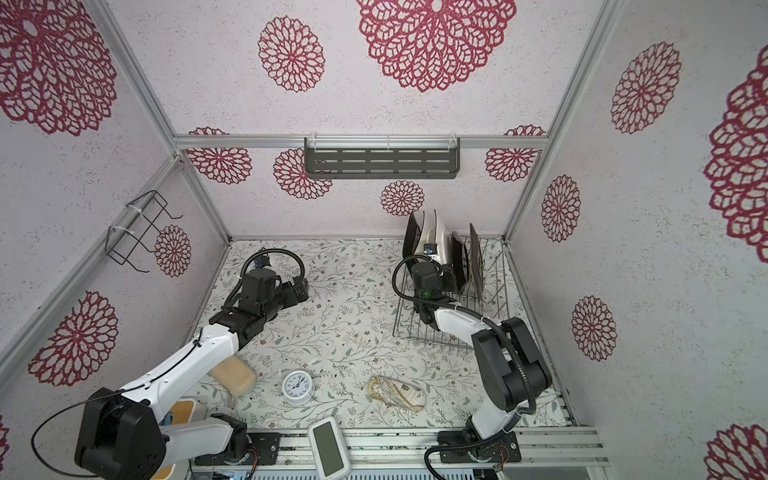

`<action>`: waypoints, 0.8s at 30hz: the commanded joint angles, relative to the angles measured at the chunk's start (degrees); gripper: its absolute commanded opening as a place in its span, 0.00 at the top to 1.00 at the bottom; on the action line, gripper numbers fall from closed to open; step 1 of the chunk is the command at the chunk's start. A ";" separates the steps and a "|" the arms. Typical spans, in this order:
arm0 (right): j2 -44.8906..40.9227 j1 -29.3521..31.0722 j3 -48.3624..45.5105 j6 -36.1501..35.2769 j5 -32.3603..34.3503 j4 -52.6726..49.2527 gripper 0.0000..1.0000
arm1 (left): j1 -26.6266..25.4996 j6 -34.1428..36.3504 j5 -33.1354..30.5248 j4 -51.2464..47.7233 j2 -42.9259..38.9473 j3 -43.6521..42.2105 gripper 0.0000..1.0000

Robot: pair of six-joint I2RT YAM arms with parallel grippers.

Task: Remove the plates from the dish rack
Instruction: 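Lift the white square plate upward out of the rack with the right gripper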

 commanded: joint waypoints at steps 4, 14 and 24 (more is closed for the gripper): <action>-5.93 -0.28 1.89 -0.11 6.65 6.68 1.00 | -0.60 0.27 -0.46 -0.26 -1.91 1.13 0.03; -7.16 0.37 2.03 -2.40 7.47 7.88 1.00 | -0.61 0.25 -0.50 -0.11 -2.13 0.95 0.03; -7.54 1.10 3.04 -3.71 7.66 8.26 1.00 | -0.75 0.23 -0.60 -0.28 -2.74 0.69 0.03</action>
